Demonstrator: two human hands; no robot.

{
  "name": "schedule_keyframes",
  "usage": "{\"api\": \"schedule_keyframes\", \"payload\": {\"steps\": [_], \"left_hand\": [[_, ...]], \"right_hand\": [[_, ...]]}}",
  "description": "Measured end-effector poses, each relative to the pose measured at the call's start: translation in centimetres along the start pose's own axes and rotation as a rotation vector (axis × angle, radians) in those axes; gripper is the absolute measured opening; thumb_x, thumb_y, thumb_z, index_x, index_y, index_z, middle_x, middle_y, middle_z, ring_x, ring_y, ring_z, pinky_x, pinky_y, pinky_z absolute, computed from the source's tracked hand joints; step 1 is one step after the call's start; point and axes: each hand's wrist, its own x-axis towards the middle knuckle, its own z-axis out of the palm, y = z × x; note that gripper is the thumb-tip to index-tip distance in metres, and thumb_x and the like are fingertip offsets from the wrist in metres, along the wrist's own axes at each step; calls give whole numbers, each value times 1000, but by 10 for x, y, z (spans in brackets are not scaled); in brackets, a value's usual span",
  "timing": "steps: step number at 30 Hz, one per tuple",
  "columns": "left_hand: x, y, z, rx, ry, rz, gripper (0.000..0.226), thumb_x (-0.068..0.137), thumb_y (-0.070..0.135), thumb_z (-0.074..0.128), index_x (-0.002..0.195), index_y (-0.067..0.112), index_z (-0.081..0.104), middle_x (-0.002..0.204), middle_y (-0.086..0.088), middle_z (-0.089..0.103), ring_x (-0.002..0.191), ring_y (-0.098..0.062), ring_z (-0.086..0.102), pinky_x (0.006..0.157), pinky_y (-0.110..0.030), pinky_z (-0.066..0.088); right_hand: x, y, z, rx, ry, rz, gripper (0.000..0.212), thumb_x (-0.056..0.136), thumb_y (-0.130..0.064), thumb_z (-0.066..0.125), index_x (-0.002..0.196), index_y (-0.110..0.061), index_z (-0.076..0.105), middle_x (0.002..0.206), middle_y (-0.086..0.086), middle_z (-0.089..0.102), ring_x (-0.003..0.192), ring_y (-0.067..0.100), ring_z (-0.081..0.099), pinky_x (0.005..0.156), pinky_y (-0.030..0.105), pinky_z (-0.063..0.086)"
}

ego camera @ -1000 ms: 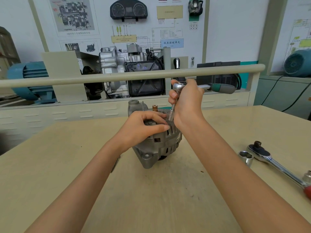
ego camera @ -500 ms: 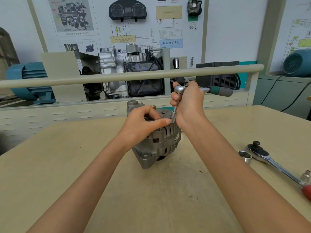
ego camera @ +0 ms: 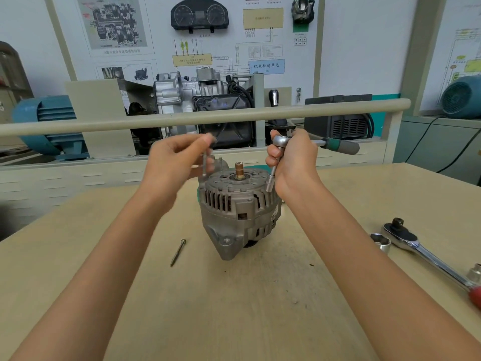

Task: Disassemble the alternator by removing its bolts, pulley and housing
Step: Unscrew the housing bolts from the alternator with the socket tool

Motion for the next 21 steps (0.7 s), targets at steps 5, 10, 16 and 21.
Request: {"api": "schedule_keyframes", "payload": {"steps": [5,10,16,21], "left_hand": [[13,-38,-41,389,-48,-302,12,88,16,67,90,5,67,78,-9,61,65,-15,57,44,-16,52],[13,-75,-62,737,-233,-574,13,83,13,74,85,2,67,72,-9,66,60,-15,60,44,-19,53],[11,-86,-63,790,-355,-708,11,83,10,74,84,3,66,72,-10,64,60,-17,59,47,-23,55],[9,-91,-61,813,-383,-740,10,84,8,72,81,4,65,71,-10,61,61,-17,57,46,-23,55]], "right_hand": [[1,1,1,-9,-16,26,44,97,-10,25,139,3,33,34,-8,44,28,6,29,33,12,20],[2,-1,0,6,-29,50,45,96,-9,25,139,1,32,34,-8,43,28,6,29,32,12,21],[4,-11,-3,39,7,47,35,91,-4,25,121,-3,44,52,-1,45,28,7,29,32,15,21],[3,-19,-6,39,15,78,27,92,-5,25,76,-9,46,40,-3,42,25,7,27,32,14,19]]}}
